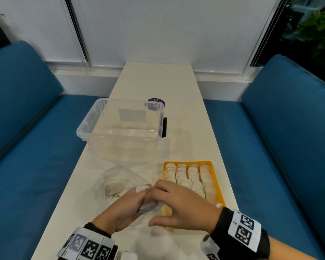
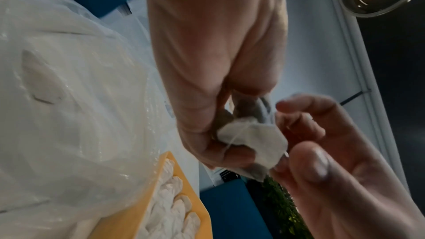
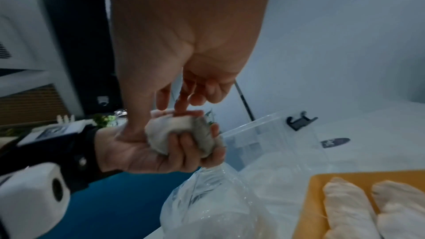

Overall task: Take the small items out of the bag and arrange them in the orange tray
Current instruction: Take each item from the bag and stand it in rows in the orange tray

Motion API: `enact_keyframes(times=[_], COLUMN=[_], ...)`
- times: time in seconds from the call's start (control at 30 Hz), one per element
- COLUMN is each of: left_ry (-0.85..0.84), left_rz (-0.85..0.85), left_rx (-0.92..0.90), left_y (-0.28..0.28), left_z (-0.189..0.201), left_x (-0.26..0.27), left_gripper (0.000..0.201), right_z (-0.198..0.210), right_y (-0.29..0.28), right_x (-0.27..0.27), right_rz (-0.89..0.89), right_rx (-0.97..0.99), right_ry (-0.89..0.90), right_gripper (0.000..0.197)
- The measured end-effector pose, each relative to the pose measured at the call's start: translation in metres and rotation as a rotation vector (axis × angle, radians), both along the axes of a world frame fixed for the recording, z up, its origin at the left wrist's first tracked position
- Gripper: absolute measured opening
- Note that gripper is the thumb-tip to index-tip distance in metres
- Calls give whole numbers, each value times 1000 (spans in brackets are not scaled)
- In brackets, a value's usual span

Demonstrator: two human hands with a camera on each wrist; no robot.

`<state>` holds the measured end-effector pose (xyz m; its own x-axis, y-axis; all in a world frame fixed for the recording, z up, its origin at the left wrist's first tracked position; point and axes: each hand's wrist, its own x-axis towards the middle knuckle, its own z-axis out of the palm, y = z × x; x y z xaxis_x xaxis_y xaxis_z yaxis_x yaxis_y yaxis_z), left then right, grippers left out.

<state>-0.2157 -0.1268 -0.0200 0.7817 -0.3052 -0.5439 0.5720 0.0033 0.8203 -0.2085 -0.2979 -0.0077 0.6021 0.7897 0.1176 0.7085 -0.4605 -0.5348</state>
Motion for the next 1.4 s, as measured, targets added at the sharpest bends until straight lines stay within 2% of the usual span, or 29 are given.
enact_keyframes(times=[0.03,0.1,0.13,0.2,0.33,0.43,0.5,0.57,0.73,0.87,1.03,1.2,1.33,1.4], left_ry=[-5,5,9,8,-17,0,24,16,-127,-283,-432,-570,-682,-683], left_rz=[-3,21,42,83,109,122,143,132,-1,-129,-278,-451,-789,-954], left_rx=[-16,-55,-67,-102,-147,-138,-124,-83,83,138,277,512,672,665], left_y=[0,1,1,2,6,6,6,7,-3,-20,-40,-70,-100,-114], left_z=[-1,-1,-3,-2,-5,-6,-5,-6,-5,-3,-11,-23,-34,-42], left_x=[1,0,0,-1,-1,-2,-3,-3,1,6,16,28,37,40], left_gripper=[40,28,17,18,23,20,15,8,12,15,17,6,22,27], right_z=[0,-2,-4,-7,-9,-8,-10,-13,-17,-15,-18,-23,-27,-30], right_y=[3,4,3,-1,-6,-9,-14,-21,-37,-47,-65,-107,-142,-153], right_x=[-1,0,1,3,5,4,3,2,4,3,6,14,18,16], right_rz=[14,-17,-52,-121,-135,-206,-265,-316,-438,-479,-539,-672,-865,-920], right_rx=[-4,-1,11,58,117,146,194,240,320,330,279,213,229,240], right_ry=[-19,-71,-104,-119,-10,88,207,286,439,469,467,485,453,470], right_gripper=[44,45,41,32,25,22,5,14,20,30,17,10,8,8])
